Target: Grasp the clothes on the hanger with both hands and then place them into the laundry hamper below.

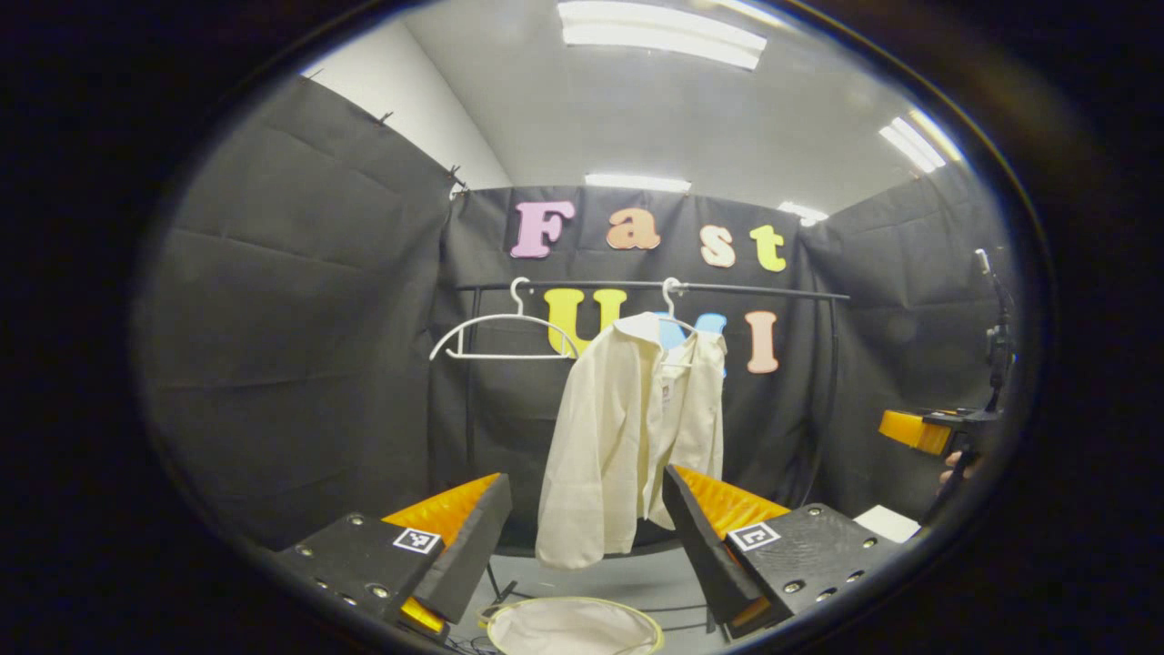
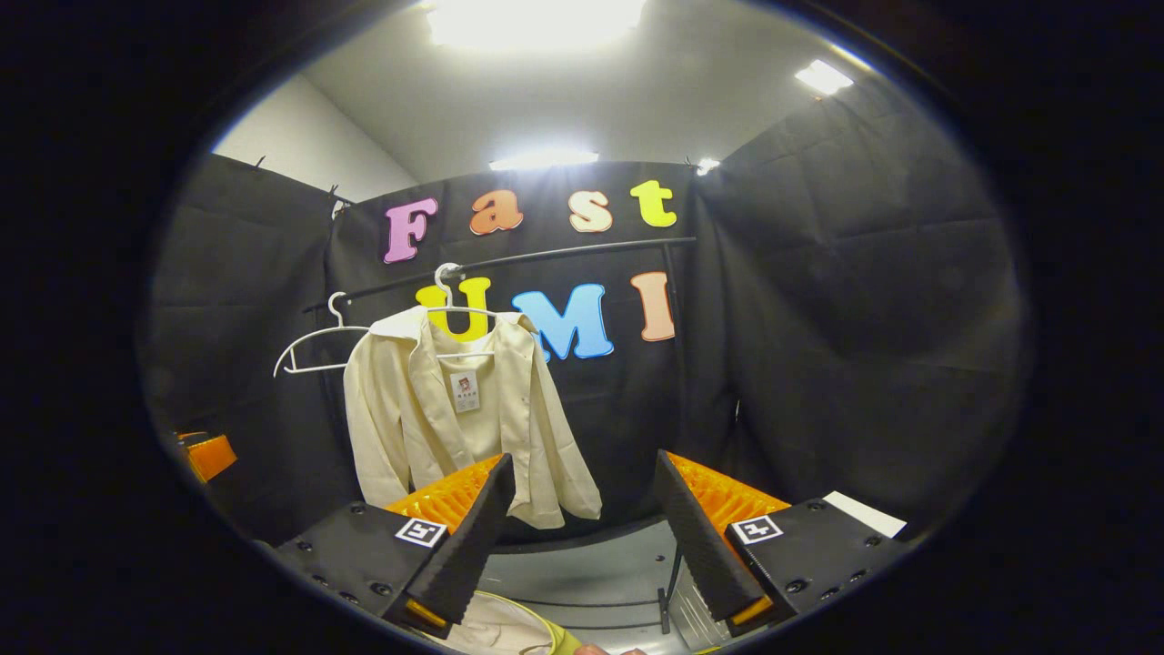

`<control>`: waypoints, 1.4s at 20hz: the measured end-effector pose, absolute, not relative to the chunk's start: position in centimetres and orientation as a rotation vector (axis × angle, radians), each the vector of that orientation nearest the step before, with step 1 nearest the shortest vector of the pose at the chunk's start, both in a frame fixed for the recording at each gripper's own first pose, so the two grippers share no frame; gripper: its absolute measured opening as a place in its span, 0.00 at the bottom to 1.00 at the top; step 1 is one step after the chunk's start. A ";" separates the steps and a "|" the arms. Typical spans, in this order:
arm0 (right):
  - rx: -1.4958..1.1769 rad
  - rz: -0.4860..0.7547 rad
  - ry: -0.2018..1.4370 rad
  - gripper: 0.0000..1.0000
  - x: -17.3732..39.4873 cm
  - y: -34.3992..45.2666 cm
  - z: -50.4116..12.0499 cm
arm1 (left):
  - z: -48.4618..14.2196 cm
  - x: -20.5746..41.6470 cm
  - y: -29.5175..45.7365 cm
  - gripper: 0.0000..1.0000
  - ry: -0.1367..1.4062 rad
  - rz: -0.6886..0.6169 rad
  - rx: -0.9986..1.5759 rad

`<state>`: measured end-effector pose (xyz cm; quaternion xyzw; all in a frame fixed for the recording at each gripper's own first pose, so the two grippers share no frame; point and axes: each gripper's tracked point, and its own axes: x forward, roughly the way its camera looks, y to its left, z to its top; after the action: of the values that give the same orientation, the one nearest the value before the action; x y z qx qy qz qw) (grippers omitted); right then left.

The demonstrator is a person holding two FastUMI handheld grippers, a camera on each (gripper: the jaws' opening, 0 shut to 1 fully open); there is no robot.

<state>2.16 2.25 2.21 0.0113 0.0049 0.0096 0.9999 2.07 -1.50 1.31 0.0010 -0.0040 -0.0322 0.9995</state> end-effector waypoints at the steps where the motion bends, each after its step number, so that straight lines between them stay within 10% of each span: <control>1: 0.024 0.019 0.007 1.00 2.5 2.3 2.5 | 1.4 2.7 -2.0 1.00 -0.012 -0.073 -0.008; 28: 0.157 0.339 0.066 0.98 35.3 9.7 3.6 | 4.7 35.2 -17.3 0.98 -0.036 -0.024 0.048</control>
<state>35.34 9.69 3.61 0.0781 0.0327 0.1687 0.9820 35.23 -17.34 4.72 0.0239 -0.0179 -0.0119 0.9995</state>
